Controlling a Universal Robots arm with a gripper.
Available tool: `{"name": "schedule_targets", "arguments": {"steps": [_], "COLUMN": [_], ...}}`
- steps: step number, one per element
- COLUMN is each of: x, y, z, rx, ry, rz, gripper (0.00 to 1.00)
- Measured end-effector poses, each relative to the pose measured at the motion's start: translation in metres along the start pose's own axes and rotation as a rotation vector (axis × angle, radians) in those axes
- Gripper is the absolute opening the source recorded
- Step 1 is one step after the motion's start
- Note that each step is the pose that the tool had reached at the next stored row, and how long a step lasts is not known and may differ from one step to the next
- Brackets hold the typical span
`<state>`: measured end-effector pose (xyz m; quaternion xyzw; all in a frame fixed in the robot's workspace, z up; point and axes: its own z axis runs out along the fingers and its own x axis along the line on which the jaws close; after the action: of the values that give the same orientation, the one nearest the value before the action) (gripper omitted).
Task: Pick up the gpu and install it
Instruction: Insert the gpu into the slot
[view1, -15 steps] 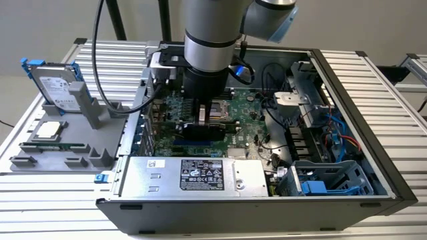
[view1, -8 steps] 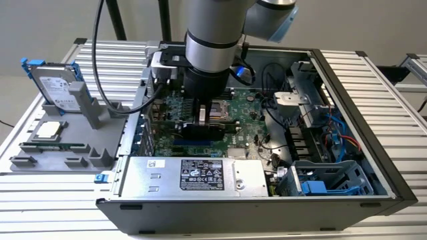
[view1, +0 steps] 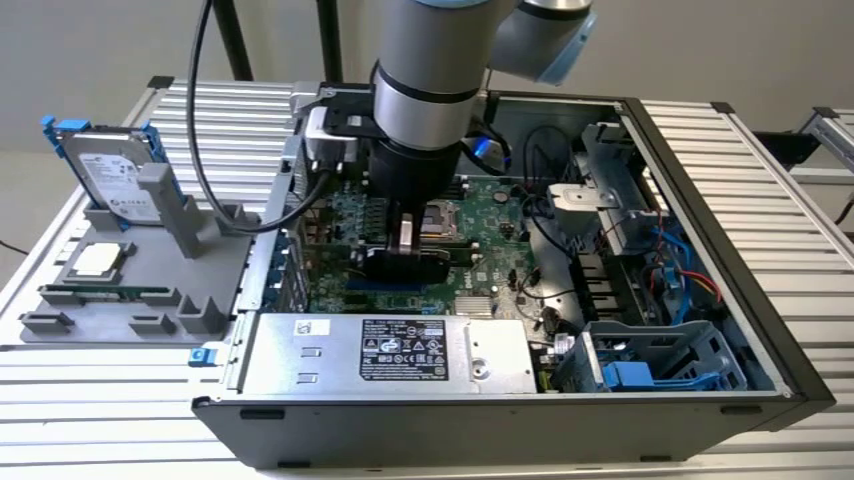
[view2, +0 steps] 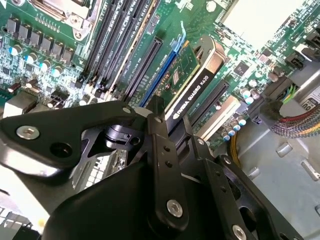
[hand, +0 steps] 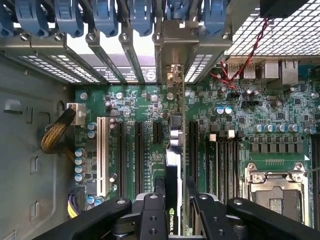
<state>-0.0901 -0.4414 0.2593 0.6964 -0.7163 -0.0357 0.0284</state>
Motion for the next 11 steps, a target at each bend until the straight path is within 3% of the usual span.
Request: {"name": "schedule_targets", "arguments": {"steps": [11], "x": [0.0003], "y": [-0.0001], "z": [0.0047], "rx": [-0.0002], "ry": [0.0001], "rz": [0.000], "gripper": [0.00]}}
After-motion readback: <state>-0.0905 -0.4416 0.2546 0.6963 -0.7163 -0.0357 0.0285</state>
